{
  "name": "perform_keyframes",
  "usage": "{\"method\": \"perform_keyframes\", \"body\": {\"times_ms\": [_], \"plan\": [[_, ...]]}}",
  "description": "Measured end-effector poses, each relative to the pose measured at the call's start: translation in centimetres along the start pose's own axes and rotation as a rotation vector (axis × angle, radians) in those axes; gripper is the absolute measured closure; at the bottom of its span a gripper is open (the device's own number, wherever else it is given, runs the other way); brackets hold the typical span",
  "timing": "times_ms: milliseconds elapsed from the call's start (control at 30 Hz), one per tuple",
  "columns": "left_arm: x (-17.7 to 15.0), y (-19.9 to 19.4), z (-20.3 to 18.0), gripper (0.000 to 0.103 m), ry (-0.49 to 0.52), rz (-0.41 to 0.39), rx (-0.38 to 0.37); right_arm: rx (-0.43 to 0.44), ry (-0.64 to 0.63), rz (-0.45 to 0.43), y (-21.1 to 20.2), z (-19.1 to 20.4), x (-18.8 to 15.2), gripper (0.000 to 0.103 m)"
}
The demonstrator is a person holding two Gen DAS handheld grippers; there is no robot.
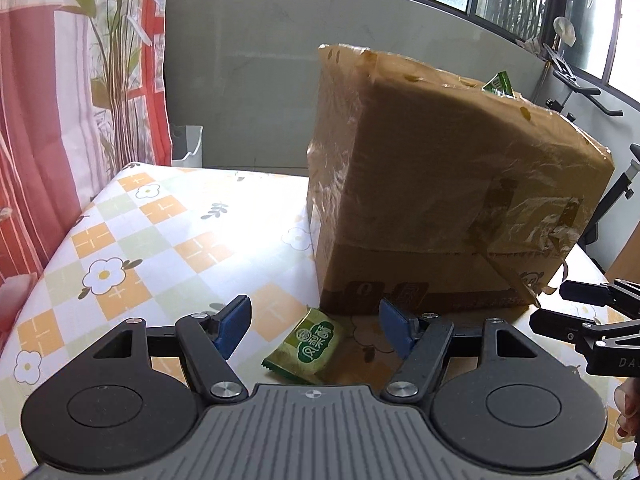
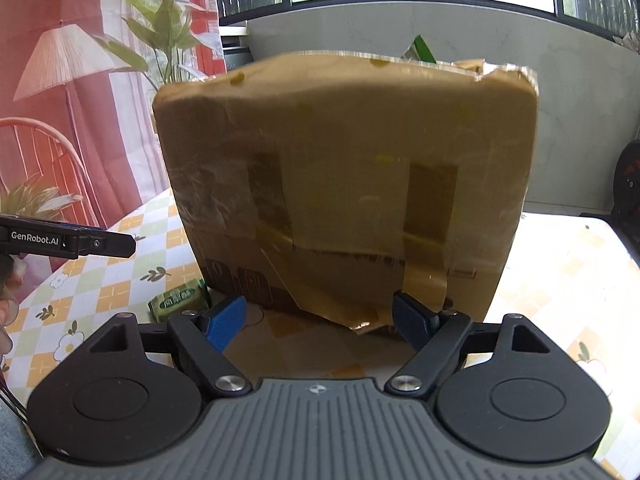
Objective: Organize snacks
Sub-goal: 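Move both tools back down toward the green biscuit packet, then grasp the green biscuit packet with the left tool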
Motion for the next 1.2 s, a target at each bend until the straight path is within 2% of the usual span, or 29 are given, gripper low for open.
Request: {"method": "perform_keyframes", "body": {"times_ms": [333,433,533,633,733,800,1000,1200], "plan": [[-2.0,3.5,1.6,0.037,-0.035,0.084,-0.007,0.004,0.025,0.065,1.7,-0.4,-2.5,0.023],[-2.0,5.4,1.7,0.038,-0.035,0.120,-0.033,0.002,0.032,0.082,1.9,-0.6,-3.0,0.023],[-1.4,7.5,2.1,0.046,-0.045,0.139,-0.042,0.002,0.029,0.095,2.2,-0.6,-3.4,0.023],[-1.0,9.6,1.7,0.044,-0.018,0.173,-0.054,0.004,0.026,0.106,2.4,-0.6,-3.8,0.023],[-0.8,10.2,0.8,0.047,0.003,0.171,-0.079,0.007,0.012,0.119,2.8,-0.2,-4.1,0.023],[-1.2,10.3,-0.2,0.051,0.011,0.188,-0.114,0.007,0.002,0.126,3.0,0.0,-4.4,0.023],[-3.0,9.9,-5.1,0.052,0.114,0.205,-0.254,0.024,-0.033,0.161,3.6,0.8,-5.3,0.023],[-3.9,10.1,-9.6,0.052,0.134,0.241,-0.402,0.020,-0.068,0.177,3.9,1.0,-5.8,0.025]]}}
Point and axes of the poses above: each gripper's, at about its wrist camera, not at the fingertips, and y roughly the way its jaws point, z to its left, x to its top, the point moved 6 cm from there along y, roughly the way its jaws point
